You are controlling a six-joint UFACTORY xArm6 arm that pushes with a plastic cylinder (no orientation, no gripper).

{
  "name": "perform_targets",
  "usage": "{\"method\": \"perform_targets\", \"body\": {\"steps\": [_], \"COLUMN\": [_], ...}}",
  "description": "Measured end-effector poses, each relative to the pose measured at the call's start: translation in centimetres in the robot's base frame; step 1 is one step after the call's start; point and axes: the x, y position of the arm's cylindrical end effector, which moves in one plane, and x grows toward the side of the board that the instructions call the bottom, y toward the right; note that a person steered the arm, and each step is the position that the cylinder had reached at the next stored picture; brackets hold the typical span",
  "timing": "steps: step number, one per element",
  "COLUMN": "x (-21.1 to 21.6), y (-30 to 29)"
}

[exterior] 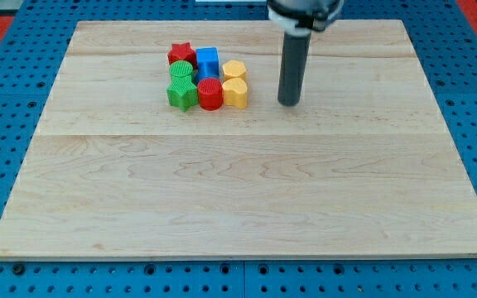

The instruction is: Separate the yellow heart from group of blocks

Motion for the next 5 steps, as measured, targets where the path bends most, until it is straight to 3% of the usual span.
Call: {"method": "perform_targets", "body": {"steps": [1, 5], "x": [-1.4, -2.4], "y": [-4.1, -5.2]}}
